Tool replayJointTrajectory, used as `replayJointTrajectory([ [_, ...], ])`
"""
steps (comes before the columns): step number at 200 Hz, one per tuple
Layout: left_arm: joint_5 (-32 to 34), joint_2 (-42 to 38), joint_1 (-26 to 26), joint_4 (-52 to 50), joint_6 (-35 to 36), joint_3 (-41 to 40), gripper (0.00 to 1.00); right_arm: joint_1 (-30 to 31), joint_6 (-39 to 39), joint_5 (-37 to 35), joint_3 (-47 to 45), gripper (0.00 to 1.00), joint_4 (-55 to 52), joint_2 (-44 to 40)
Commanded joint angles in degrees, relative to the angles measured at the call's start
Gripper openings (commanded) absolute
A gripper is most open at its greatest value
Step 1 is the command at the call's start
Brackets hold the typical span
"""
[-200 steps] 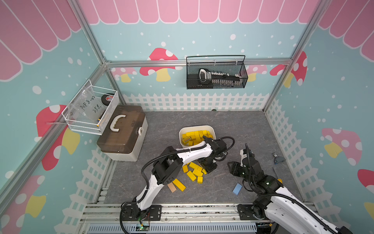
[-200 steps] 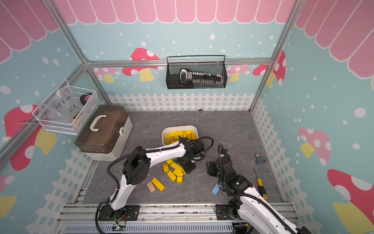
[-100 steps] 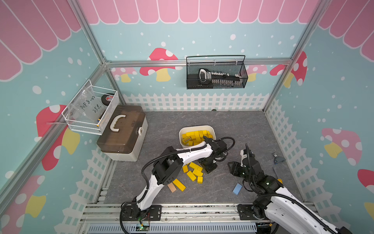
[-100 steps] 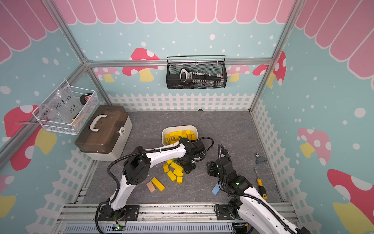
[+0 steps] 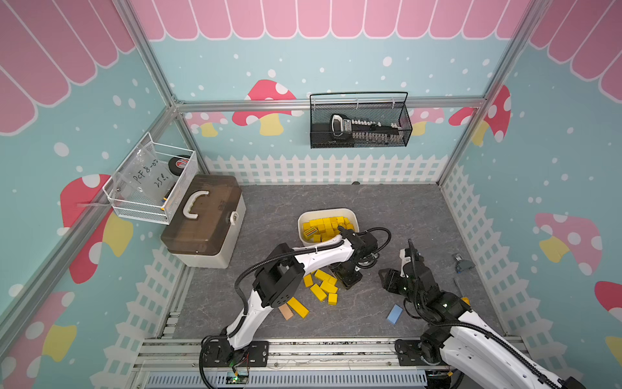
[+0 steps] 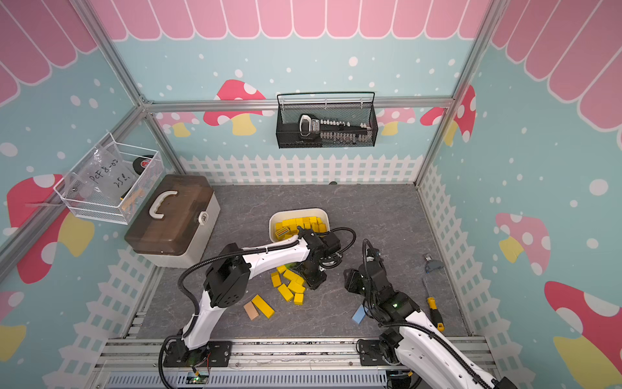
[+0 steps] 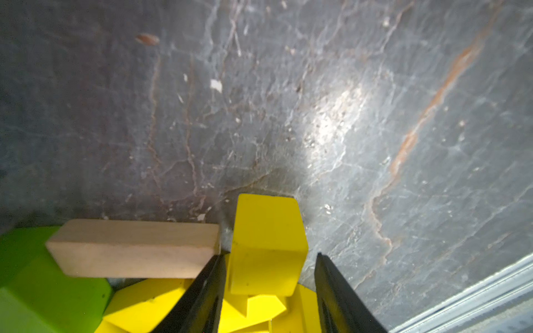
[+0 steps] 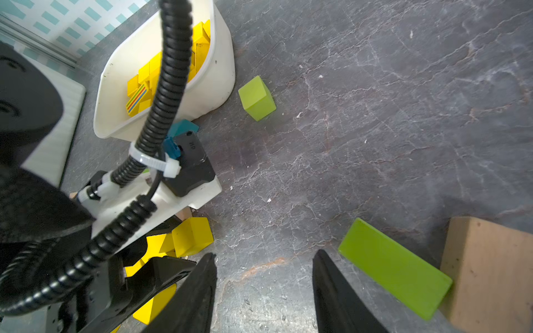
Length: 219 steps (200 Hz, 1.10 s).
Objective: Pick out the yellow building blocks
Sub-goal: Pick up the building block from the center of the board.
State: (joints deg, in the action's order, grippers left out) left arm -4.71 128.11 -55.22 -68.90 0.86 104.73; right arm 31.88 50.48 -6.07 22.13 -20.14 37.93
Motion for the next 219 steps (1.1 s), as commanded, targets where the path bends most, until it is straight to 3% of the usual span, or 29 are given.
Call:
replayJointTrajectory([
  [1,-1.29,-0.72,-0.48,0.48,0.64,1.51,0.54,-0.24,1.11,-0.68,-0.51,0.54,-0.52,-0.38],
  [95,1.83,-0.83,-0.93,1.48,-0.02,1.73,0.52,-0.24,1.11,-0.5,-0.51,0.54,-0.47,-0.32],
  [219,3.66,-0.96,-0.94,1.9,-0.71,2.19,0.38,-0.37,1.03,-0.44,-0.51,0.54,-0.47,-0.13],
])
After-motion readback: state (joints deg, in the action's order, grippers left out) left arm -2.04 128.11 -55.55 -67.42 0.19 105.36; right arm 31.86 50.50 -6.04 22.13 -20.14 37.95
